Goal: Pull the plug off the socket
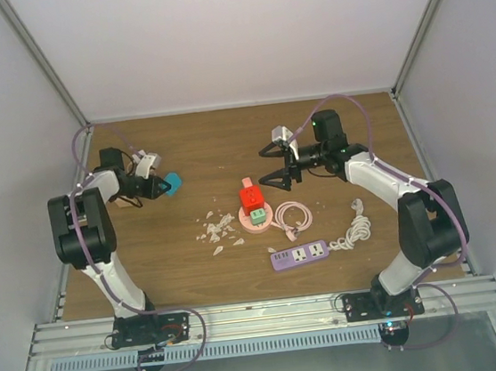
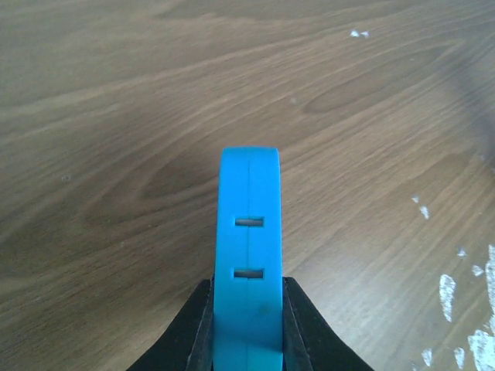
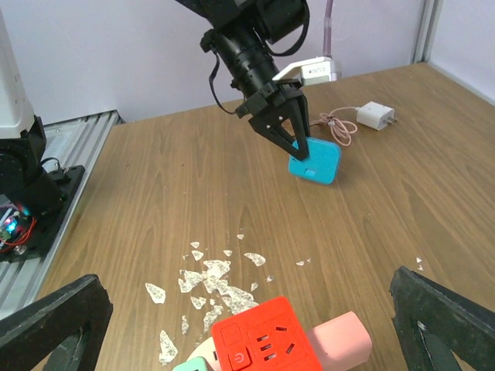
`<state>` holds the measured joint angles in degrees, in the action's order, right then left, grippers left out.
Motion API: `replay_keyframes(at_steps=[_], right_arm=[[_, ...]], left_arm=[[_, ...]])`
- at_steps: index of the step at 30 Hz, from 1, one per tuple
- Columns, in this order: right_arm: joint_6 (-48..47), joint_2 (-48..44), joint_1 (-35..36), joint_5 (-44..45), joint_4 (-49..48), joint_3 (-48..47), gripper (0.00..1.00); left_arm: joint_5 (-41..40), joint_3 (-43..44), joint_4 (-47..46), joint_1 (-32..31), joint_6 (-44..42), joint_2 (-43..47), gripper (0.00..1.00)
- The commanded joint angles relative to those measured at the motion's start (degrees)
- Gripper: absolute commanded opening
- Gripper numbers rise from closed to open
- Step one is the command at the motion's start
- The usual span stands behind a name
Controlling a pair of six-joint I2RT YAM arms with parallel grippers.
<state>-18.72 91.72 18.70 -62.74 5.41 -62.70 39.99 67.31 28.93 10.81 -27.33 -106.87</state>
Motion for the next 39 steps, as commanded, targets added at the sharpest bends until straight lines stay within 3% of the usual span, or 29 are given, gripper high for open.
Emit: replay_keyframes(at_steps=[1,4,9,16,22,30,35,39], right_arm=[[-1.08,0.21,0.37,0.56,0.42,-1.29,1.00],[-0.98,0.61,0.37,0.35,0.41,-1.37,1.00],[-0.88,1.11,0.46,0.42,0.39,-1.38,1.00],[0.27,1.98,0.74,2.29,-0.40,-1.38,1.00],[-1.27,3.71,0.97,4.26,0.79,-1.55,0.99],[-10.71,6.37,1.36,6.21,5.58,-1.12,0.95],[-5.11,8.64,2.17,10.48,5.02,-1.39,0.95],[0.11,8.29,5.33,19.03,6.06,-1.11,1.00]], left_arm=[[-1.35,2.82,-2.21,0.09,1.32,-2.44,0.04],[-3.15,3.62,-2.59,0.22,2.12,-3.59,0.08],[-5.16,3.96,-2.96,0.36,2.73,-3.42,0.36],[-7.28,4.23,-3.50,0.27,2.37,0.49,0.54],[-8.93,3.87,-3.91,-1.79,0.00,4.80,0.62],[-1.65,0.51,-2.81,-9.30,-6.88,11.24,0.68],[-0.73,1.37,-1.34,-14.86,-9.97,10.39,0.67],[-2.12,0.38,-3.10,-17.77,-9.68,10.32,0.67]])
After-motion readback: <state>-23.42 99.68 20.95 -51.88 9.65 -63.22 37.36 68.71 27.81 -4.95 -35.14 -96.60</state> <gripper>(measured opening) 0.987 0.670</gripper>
